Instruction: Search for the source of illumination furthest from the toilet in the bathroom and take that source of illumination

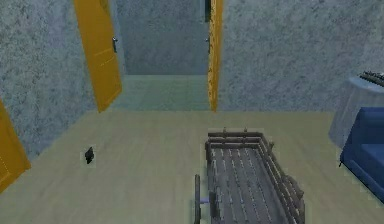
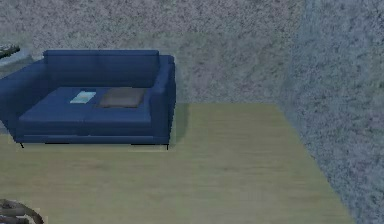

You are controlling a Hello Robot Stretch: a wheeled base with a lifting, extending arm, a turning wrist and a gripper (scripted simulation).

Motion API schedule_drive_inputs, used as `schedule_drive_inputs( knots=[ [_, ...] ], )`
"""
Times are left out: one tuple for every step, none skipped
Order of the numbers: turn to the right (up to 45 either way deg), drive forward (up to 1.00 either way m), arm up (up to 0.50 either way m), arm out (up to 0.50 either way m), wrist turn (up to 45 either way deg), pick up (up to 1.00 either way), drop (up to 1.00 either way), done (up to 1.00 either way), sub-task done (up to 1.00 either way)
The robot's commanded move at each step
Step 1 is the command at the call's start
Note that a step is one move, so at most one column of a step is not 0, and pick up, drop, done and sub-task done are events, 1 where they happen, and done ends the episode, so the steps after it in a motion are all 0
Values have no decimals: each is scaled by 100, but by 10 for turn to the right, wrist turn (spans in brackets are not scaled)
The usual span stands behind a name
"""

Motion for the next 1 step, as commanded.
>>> schedule_drive_inputs(
  knots=[
    [-150, 0, 0, 0, 0, 0, 0, 0, 0]
  ],
)
